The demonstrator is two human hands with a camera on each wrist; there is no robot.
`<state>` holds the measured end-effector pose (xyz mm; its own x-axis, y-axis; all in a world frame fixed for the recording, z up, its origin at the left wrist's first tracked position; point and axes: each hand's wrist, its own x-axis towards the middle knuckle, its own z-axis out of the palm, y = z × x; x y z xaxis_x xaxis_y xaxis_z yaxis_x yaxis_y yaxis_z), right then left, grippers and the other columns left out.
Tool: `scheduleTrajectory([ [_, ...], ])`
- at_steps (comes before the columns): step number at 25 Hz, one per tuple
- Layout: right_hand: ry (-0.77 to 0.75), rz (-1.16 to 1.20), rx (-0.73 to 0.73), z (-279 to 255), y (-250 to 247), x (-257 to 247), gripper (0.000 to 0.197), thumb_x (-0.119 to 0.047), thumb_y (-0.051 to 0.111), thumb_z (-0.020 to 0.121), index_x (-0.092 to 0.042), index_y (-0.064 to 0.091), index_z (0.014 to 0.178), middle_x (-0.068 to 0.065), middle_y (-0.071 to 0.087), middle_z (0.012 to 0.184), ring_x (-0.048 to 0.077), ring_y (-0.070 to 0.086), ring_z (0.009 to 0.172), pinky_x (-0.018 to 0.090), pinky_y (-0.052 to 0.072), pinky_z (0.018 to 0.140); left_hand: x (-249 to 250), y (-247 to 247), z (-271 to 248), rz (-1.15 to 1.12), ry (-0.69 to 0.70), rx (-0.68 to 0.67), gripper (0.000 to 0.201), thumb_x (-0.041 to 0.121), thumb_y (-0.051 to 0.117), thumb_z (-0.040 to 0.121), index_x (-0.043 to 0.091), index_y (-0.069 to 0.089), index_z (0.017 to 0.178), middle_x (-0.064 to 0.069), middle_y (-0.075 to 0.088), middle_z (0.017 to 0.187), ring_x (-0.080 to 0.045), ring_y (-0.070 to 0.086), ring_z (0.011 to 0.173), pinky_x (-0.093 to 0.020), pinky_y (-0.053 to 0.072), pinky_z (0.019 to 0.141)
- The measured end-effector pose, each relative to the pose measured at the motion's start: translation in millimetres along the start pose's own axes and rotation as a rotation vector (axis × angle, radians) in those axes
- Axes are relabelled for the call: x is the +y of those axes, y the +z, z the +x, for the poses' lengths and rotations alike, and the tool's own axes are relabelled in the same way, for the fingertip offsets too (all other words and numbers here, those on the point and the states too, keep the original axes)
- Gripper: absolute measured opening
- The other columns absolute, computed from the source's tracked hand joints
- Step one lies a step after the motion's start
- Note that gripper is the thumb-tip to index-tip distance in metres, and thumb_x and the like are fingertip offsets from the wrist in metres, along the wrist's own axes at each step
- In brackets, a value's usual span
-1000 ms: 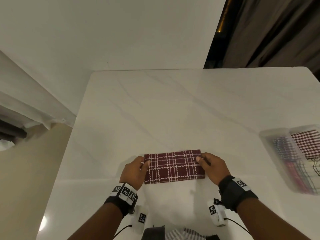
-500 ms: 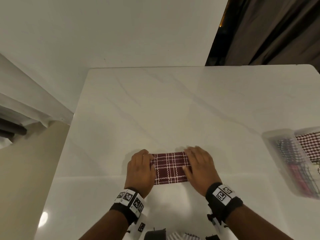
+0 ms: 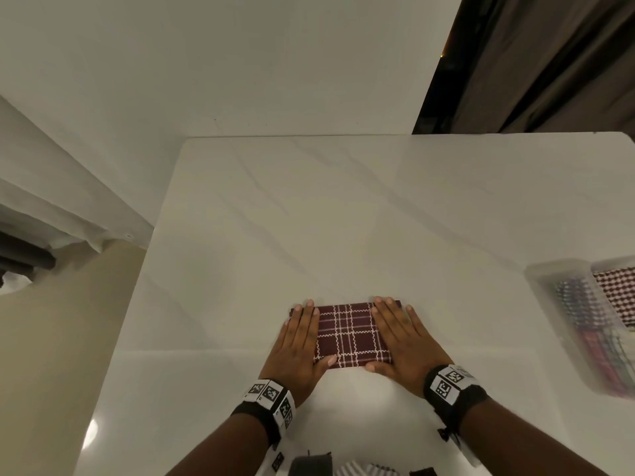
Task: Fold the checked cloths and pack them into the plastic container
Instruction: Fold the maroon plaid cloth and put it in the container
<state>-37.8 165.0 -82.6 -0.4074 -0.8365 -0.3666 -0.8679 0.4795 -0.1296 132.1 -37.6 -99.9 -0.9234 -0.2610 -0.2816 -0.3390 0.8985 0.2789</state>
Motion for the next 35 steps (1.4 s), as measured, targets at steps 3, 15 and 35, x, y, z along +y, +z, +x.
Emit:
scheduleTrajectory([
  [3, -0.016, 0.044, -0.013, 1, -3, 4, 0.098, -0.078, 0.024, 0.089, -0.012, -0.007, 0.155, 0.003, -0.014, 0.163, 0.019, -0.017, 0.149, 0.043, -0.005, 0.120, -1, -4, 1, -0.001, 0.037, -0.036, 0.096, 0.076, 0.019, 0.091, 0.012, -0.016, 0.153, -0.004, -0.025, 0.161, -0.020, -0.024, 0.148, -0.040, -0.005, 0.122],
  [15, 0.335, 0.497, -0.065, -23, -28, -38, 0.010, -0.026, 0.051, 0.095, -0.019, 0.057, 0.100, 0.002, 0.065, 0.092, 0.017, 0.061, 0.079, 0.024, 0.050, 0.069, 14, -48, 25, -0.320, -0.310, 0.034, 0.056, 0.036, 0.052, 0.096, 0.013, 0.035, 0.144, -0.007, 0.051, 0.138, -0.026, 0.052, 0.125, -0.039, 0.043, 0.102],
  [35, 0.137, 0.732, 0.345, -21, -11, -35, 0.043, -0.017, 0.073, 0.085, -0.037, 0.063, 0.122, -0.018, 0.057, 0.121, 0.007, 0.045, 0.117, 0.034, 0.041, 0.108, 39, -48, -2, -1.712, -0.800, -0.050, 0.023, 0.016, 0.049, 0.101, 0.001, 0.061, 0.114, -0.018, 0.074, 0.090, -0.026, 0.071, 0.073, -0.038, 0.060, 0.067],
])
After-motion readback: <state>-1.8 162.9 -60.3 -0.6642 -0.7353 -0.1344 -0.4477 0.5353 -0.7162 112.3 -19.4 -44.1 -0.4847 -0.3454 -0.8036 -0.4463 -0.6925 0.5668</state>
